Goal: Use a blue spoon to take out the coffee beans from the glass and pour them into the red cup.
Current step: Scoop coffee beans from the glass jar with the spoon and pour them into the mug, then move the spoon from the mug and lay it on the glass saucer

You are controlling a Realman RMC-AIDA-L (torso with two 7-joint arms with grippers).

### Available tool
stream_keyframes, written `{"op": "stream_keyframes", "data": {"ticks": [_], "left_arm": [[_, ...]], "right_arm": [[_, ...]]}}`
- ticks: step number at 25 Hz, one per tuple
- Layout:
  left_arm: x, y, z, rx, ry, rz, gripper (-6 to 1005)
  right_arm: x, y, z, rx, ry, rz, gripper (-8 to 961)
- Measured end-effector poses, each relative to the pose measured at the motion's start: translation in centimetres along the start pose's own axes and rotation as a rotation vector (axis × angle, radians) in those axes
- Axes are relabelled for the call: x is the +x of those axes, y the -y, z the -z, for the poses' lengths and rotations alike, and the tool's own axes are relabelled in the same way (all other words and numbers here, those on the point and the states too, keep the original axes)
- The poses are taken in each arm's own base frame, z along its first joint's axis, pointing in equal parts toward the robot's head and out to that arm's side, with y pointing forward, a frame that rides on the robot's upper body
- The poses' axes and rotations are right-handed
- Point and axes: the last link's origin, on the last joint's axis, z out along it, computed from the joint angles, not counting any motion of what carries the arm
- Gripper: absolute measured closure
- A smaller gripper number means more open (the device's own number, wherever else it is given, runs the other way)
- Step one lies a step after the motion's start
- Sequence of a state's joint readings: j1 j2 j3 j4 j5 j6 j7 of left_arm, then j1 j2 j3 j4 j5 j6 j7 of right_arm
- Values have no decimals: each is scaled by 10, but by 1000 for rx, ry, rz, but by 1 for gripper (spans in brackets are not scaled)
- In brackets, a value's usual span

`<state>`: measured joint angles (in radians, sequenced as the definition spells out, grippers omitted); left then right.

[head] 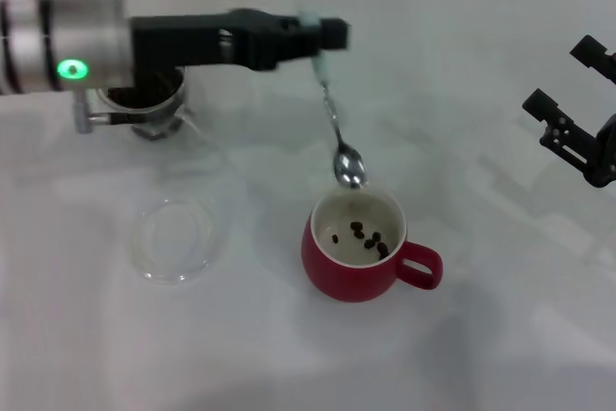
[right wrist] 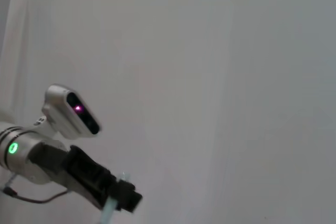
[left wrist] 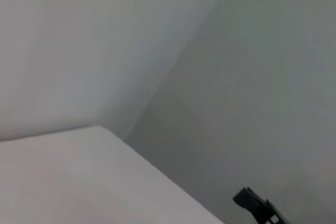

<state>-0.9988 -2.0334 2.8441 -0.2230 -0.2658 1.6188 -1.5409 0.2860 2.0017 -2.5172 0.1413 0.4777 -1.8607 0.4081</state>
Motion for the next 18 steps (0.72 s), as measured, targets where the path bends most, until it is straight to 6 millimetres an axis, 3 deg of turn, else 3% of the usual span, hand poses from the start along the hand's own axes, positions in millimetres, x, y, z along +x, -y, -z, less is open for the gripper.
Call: {"op": "stream_keyframes", "data": {"ticks": [3,8,18], "left_arm": [[-4,3,30,36,-87,33,876],[-32,8,79,129,-196,96,875],[-83,6,125,269,-280,184,875]], "right_arm": [[0,1,0,8,3,2,184],[-1,3,1,24,8,8,184],[-3,7,0,46,19,14,185]]}}
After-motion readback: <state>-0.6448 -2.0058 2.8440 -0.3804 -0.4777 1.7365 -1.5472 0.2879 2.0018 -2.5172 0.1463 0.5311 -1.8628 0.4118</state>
